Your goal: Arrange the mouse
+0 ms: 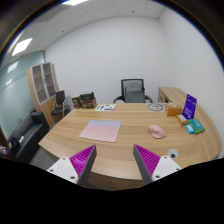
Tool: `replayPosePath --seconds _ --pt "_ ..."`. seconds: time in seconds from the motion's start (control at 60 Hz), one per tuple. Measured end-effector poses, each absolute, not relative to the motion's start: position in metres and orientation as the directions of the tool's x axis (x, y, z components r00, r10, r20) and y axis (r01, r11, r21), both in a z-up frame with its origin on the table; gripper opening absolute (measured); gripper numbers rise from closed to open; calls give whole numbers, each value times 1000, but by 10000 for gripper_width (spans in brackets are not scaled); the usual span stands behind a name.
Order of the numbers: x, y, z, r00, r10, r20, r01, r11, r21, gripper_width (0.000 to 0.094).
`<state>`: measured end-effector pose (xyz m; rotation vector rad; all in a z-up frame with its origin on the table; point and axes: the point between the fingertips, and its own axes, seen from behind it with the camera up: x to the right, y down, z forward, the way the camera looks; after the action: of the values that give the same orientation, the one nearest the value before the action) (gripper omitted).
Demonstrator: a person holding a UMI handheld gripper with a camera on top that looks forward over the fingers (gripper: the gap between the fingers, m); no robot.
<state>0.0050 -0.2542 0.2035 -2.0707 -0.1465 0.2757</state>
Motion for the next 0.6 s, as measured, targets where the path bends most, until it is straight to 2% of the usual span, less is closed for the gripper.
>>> replayPosePath --seconds 0.233,0.35,0.5,0.6 --pt "85 -214 144 996 7 -87 -71 -516 -853 783" --pt "127 -176 120 999 1 -43 -36 -522 -852 843" --pt "167 -106 87 1000 14 13 18 -485 -874 836" --pt "182 -65 62 999 40 21 38 -500 -865 836"
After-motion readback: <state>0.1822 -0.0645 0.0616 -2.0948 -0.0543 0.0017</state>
